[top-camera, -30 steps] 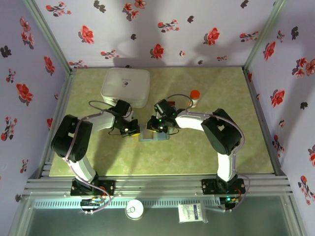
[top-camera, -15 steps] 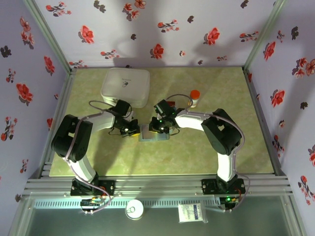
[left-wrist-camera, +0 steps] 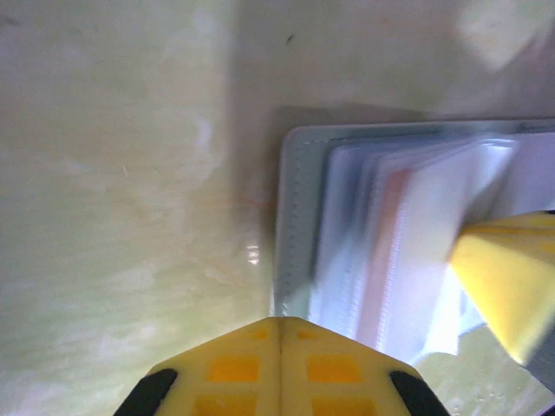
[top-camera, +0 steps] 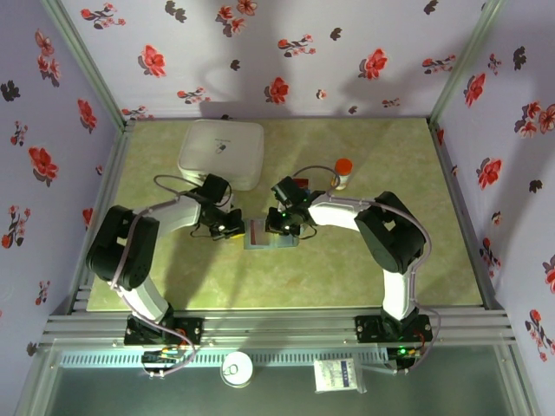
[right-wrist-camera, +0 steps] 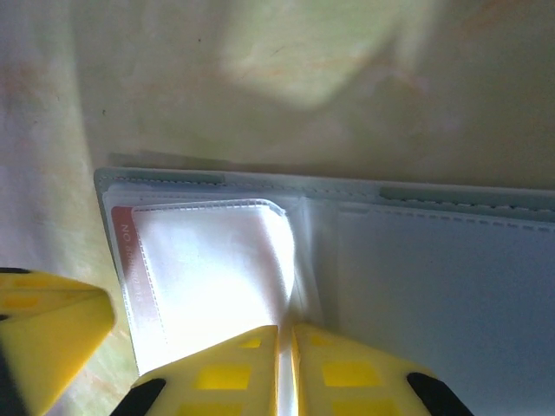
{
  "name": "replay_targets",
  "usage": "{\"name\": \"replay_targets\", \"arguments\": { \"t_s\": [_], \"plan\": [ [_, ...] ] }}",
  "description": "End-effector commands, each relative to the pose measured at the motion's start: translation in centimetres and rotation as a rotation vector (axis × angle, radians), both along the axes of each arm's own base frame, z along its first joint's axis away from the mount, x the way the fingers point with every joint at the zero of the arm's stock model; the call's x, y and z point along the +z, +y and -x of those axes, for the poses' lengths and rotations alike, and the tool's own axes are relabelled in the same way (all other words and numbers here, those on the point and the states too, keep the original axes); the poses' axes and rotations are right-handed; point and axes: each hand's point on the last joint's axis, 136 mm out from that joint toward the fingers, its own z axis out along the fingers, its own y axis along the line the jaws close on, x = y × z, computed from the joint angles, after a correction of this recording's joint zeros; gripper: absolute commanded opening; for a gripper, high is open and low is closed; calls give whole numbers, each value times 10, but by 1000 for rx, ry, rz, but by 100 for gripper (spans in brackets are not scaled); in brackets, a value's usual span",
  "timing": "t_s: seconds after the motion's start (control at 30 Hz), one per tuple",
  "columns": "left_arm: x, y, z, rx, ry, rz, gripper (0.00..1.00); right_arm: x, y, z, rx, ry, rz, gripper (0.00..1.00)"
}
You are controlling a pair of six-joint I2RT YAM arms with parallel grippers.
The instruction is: Take the credit cards out of the card holder
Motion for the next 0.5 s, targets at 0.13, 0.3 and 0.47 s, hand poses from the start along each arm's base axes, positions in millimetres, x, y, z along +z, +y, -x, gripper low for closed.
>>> {"name": "replay_targets", "arguments": {
  "t_s": [0.13, 0.3, 0.47],
  "plan": [
    [36, -29, -12, 6, -56, 98, 8, -8, -3, 1, -31, 37, -74, 14],
    [23, -41, -7, -9, -32, 84, 18, -6, -5, 0, -42, 37, -90, 14],
    [16, -44, -5, -9, -23, 84, 24, -9, -8, 2, -50, 51, -104, 14]
  ]
}}
